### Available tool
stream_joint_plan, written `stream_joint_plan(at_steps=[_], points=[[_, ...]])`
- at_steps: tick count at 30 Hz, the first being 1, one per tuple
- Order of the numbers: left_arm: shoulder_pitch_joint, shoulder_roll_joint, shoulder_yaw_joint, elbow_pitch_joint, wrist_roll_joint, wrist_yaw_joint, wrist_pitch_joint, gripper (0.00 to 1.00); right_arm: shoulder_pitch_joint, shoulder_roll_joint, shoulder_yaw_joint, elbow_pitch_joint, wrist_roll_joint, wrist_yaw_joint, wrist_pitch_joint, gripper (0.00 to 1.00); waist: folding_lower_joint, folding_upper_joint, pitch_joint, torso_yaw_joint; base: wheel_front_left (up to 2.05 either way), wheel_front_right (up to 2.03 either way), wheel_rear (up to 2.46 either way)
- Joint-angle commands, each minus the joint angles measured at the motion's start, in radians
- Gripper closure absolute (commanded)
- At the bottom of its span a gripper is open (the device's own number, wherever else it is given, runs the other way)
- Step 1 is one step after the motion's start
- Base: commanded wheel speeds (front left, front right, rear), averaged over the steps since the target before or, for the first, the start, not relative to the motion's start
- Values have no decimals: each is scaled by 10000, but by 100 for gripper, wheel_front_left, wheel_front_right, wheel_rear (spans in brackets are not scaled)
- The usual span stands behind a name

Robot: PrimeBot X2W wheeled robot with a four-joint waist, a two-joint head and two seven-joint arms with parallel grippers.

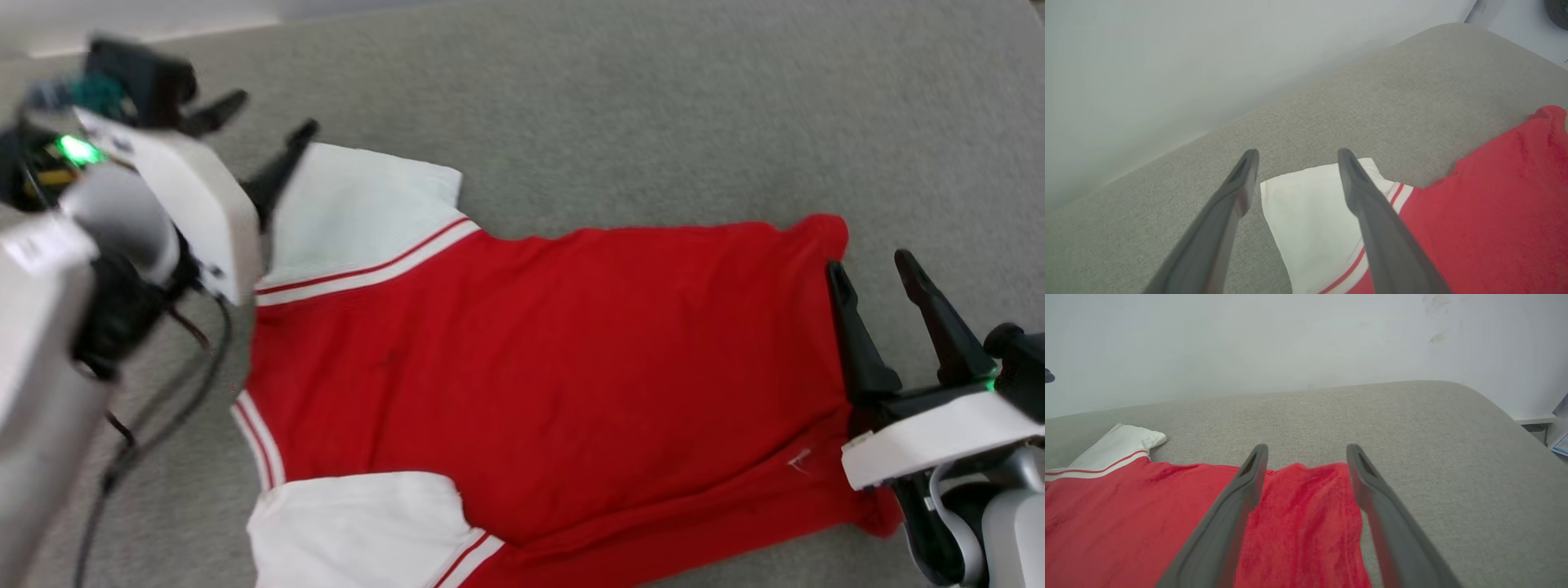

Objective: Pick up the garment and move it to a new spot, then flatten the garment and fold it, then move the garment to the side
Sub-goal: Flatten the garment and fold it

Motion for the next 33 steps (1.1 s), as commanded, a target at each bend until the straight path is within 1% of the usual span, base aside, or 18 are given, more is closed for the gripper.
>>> stream_joint_plan(at_steps=[1,3,6,8,10,14,17,20,24,25,26,30,33], points=[[-478,158,2,279,-282,-94,743,0,-292,-11,97,-86,64,-4,-80,0,-1,0,682,-679,0,0,0],[-1094,425,-41,732,-663,-144,2037,0,-377,30,141,-137,134,-4,-133,0,-1,0,904,-907,0,0,0],[-1900,754,15,1320,-1126,-19,3647,0,-454,167,351,-114,230,-4,-52,0,-1,0,1222,-1209,0,0,0],[-2291,876,54,1677,-1346,101,4420,0,-496,216,471,-78,293,-4,-102,0,-1,0,1386,-1366,0,0,0],[-2593,955,121,1994,-1452,391,4992,0,-524,264,647,-5,310,-4,-158,0,-1,0,1532,-1499,0,0,0],[-2949,1203,-127,2280,-1507,711,6333,0,-621,332,810,133,377,-4,-314,0,-1,0,1752,-1717,0,0,0],[-3033,1380,-251,2279,-1510,825,6970,0,-642,382,819,248,395,-4,-383,0,-1,0,1896,-1840,0,0,0],[-3024,1465,-356,2304,-1483,912,7300,0,-714,409,829,332,375,-4,-430,0,-1,0,1997,-1900,0,0,0],[-2754,1380,-483,2417,-1618,1149,7666,0,-748,428,833,401,339,-4,-467,0,-1,0,2060,-1912,0,0,0],[-2661,1369,-537,2419,-1641,1177,7732,34,-764,431,832,410,329,-4,-465,0,-1,0,2070,-1905,0,0,0],[-2583,1356,-586,2400,-1630,1169,7758,100,-783,433,834,423,314,-4,-456,0,-1,0,2074,-1892,0,0,0],[-2476,1232,-456,2350,-1560,1221,7182,100,-798,373,803,476,260,-4,-366,0,-1,0,1996,-1799,0,0,0],[-2508,1234,-304,2402,-1509,1035,6554,100,-776,242,717,485,239,-4,-185,0,-1,0,1782,-1675,0,0,0]])
